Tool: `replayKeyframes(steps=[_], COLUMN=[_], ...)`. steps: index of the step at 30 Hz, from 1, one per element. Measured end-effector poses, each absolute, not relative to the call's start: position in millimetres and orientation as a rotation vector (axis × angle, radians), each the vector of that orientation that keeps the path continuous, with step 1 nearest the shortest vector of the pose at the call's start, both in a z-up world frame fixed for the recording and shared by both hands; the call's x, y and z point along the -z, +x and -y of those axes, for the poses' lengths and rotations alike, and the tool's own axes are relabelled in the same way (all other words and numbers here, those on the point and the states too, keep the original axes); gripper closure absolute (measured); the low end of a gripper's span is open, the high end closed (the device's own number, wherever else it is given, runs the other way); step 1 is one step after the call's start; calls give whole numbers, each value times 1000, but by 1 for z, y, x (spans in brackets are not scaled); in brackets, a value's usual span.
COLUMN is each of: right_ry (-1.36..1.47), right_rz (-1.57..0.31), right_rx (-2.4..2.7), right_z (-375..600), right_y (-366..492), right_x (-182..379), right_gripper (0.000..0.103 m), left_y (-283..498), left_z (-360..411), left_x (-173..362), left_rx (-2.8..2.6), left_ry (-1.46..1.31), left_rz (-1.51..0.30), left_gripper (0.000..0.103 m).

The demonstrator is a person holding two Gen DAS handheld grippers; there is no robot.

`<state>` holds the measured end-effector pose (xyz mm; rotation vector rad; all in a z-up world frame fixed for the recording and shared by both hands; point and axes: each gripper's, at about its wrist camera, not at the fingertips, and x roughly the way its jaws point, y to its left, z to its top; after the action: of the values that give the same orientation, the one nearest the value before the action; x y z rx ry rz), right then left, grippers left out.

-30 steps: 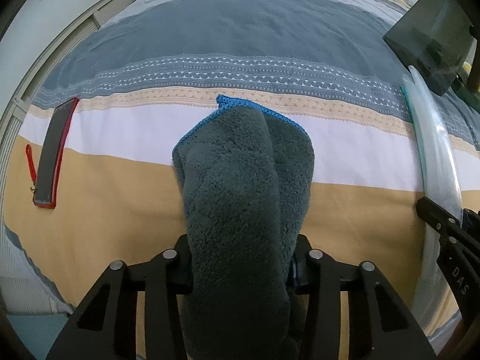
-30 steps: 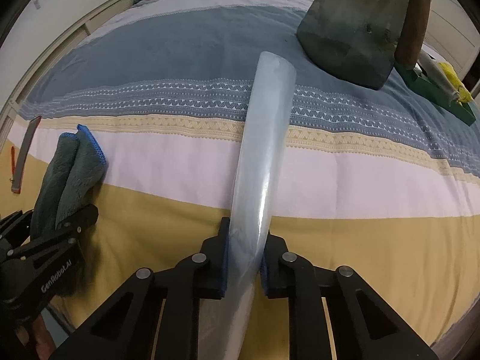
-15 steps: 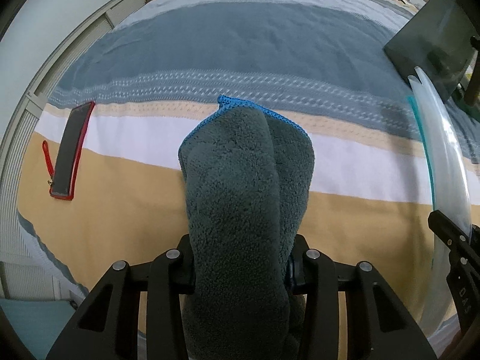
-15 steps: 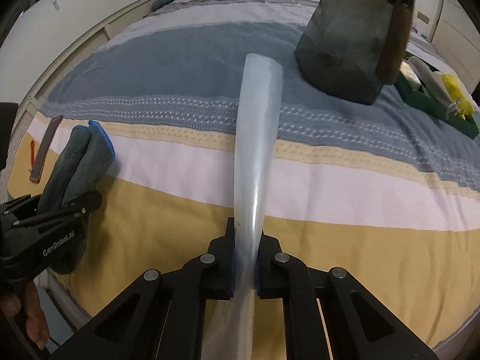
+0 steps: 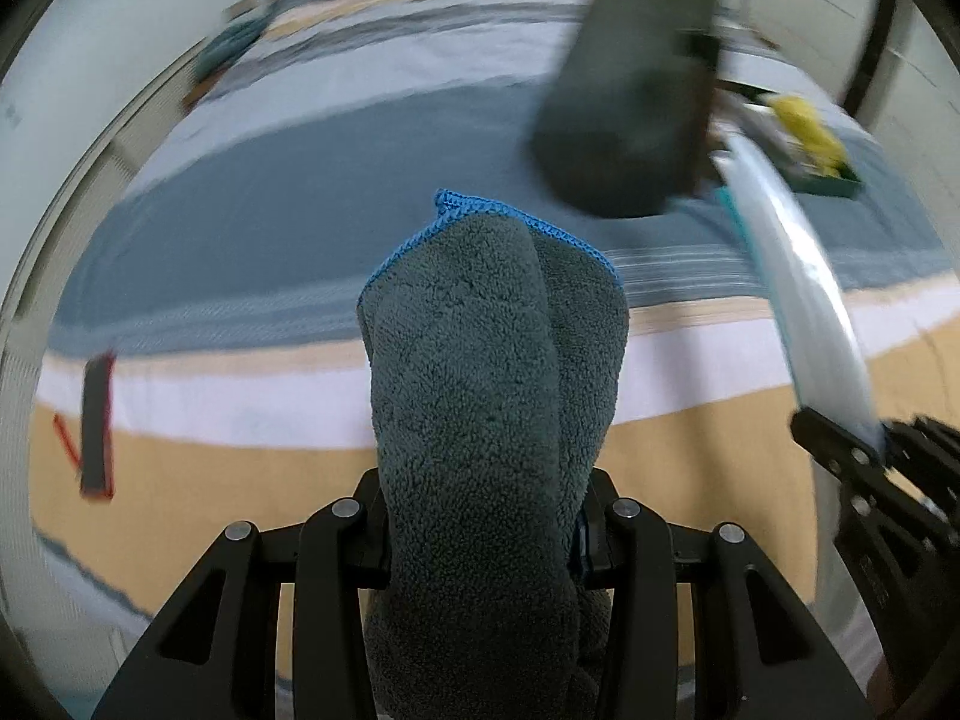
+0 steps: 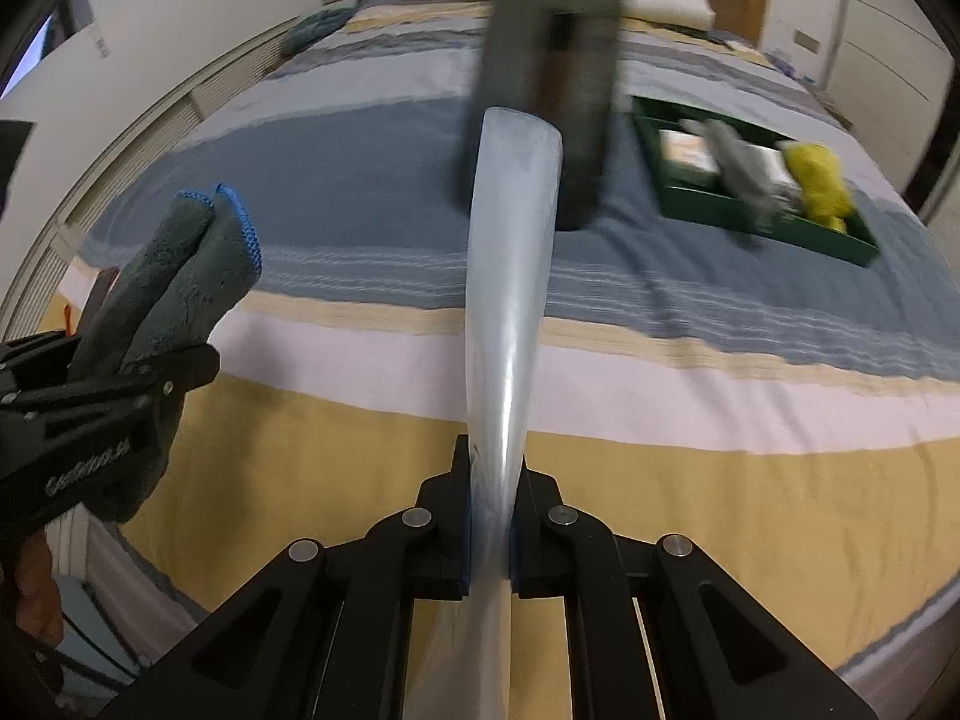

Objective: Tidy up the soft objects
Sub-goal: 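Lift the dark grey towel and clear tube and carry them over the green tray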

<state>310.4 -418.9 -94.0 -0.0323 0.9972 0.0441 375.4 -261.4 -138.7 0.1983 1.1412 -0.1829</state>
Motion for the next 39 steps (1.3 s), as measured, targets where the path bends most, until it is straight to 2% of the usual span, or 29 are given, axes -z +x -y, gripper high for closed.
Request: replayKeyframes(steps=[9, 16, 23, 31, 39], right_ry=[-43, -77, -176, -266, -306], right_rz=[-959, -867, -795, -800, -778], right_rx=[85, 162, 164, 145, 129], right_z=[518, 590, 640, 677, 699], right_y=[309, 347, 407, 476, 542], right_x=[67, 43, 24, 51, 74], right_gripper=[96, 96, 96, 96, 95], left_y=[383, 430, 497, 584, 611], left_z=[372, 456, 506, 549, 570], left_x=[109, 90, 106, 144, 150], left_rx=[436, 520, 468, 373, 311], left_ry=[169, 121, 67, -15, 1], left_rz=[-1106, -1044, -1040, -1070, -1048], left_gripper=[67, 66, 65, 65, 65])
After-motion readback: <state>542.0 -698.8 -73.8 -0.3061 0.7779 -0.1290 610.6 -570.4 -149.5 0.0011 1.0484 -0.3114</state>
